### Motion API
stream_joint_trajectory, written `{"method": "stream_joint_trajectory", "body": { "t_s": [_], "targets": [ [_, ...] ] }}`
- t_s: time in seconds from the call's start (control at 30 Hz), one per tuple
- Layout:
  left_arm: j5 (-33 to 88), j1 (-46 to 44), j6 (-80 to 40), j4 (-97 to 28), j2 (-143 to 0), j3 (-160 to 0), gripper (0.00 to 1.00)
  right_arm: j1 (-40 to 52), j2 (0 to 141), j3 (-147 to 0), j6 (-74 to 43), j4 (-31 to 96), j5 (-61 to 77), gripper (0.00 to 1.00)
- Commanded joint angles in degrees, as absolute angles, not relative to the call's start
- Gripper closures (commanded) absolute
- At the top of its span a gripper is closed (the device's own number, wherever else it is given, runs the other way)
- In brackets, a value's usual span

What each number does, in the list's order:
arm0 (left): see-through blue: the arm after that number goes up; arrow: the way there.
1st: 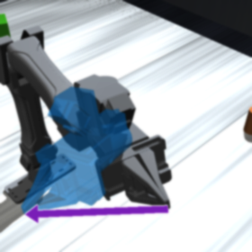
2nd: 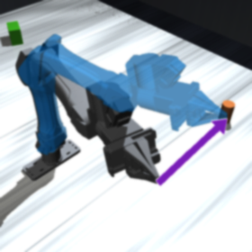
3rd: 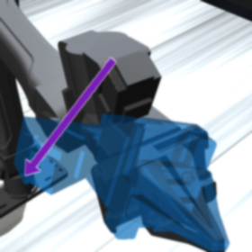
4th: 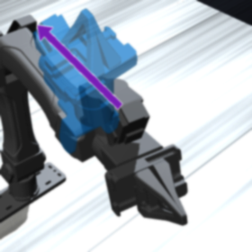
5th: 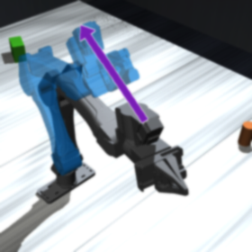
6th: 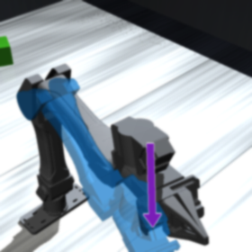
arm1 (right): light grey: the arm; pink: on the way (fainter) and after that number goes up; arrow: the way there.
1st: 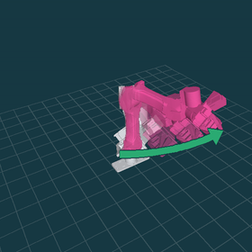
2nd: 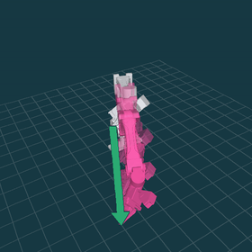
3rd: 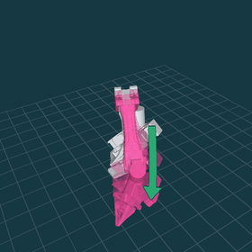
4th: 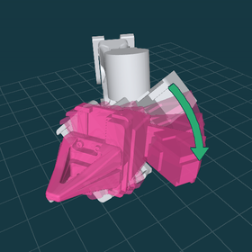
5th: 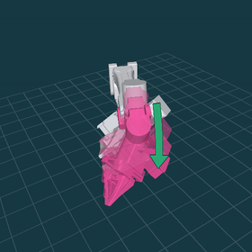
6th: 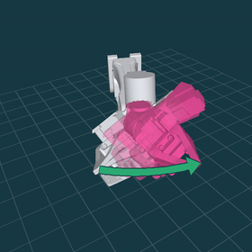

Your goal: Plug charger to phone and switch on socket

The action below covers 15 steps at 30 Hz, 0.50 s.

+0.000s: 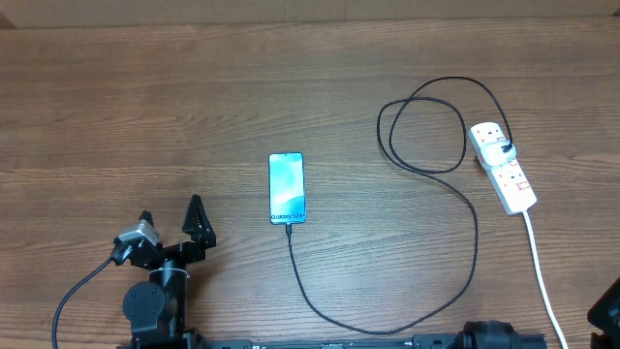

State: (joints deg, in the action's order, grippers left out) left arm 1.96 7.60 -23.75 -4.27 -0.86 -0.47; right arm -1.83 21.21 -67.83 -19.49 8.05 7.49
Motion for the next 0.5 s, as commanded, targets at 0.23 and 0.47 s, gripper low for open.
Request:
{"method": "stream_joint_trajectory", "body": {
  "t_s": [0.23, 0.47],
  "targets": [
    [2.4, 7.6, -22.5, -4.3, -0.5, -0.3, 0.0, -1.6, 21.3, -68.0, -19.7, 7.4, 7.6, 0.3],
    [2.4, 7.6, -22.5, -4.3, -0.5, -0.3, 0.01, -1.6, 21.3, -68.0, -19.7, 7.4, 7.6, 0.3]
  ]
}}
